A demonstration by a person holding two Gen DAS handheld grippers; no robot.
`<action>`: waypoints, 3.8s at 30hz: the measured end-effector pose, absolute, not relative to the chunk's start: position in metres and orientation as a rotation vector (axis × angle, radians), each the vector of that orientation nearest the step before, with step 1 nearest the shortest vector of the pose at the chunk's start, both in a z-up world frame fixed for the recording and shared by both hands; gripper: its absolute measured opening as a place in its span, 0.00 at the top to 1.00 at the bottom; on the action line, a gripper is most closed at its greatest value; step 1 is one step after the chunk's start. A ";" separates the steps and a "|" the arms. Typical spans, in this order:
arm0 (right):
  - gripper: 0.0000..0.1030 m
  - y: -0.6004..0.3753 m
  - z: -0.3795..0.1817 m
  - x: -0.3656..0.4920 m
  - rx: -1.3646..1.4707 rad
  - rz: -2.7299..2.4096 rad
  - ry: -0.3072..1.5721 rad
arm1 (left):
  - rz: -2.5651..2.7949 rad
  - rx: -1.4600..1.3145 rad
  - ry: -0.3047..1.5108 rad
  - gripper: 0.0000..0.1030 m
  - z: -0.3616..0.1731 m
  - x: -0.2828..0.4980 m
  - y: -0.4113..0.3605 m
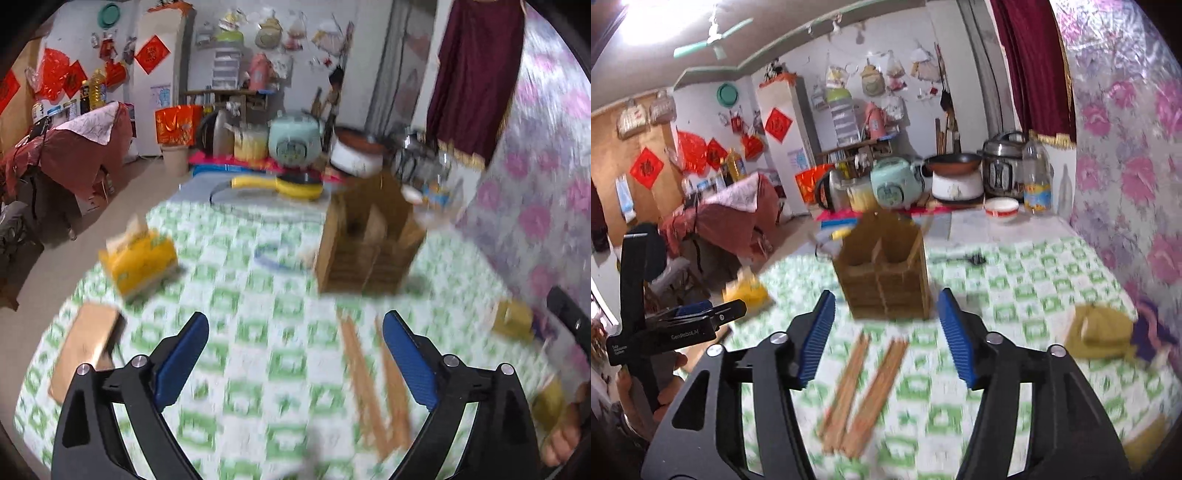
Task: Organize utensils
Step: 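Withdraw both open tools from the caddy back toward the chopsticks, then close the right tool on a chopstick while the left tool grasps another, then raise both chopsticks, drop them into the caddy, open both tools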
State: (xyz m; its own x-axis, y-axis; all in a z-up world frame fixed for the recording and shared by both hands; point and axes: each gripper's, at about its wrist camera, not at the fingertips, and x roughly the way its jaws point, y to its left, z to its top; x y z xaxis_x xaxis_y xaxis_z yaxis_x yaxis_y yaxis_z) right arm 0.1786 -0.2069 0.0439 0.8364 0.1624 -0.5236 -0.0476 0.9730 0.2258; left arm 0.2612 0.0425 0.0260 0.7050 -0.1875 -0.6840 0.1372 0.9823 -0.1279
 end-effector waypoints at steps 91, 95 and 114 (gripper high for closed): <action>0.92 -0.167 -0.104 0.178 0.038 0.165 1.022 | -0.524 0.216 0.999 0.74 -0.098 0.230 -0.016; 0.92 -0.166 -0.102 0.178 0.027 0.153 1.004 | -0.530 0.192 1.001 0.91 -0.098 0.232 -0.015; 0.94 -0.193 0.025 0.158 0.061 0.112 0.647 | -0.458 0.110 0.788 0.94 0.023 0.226 -0.001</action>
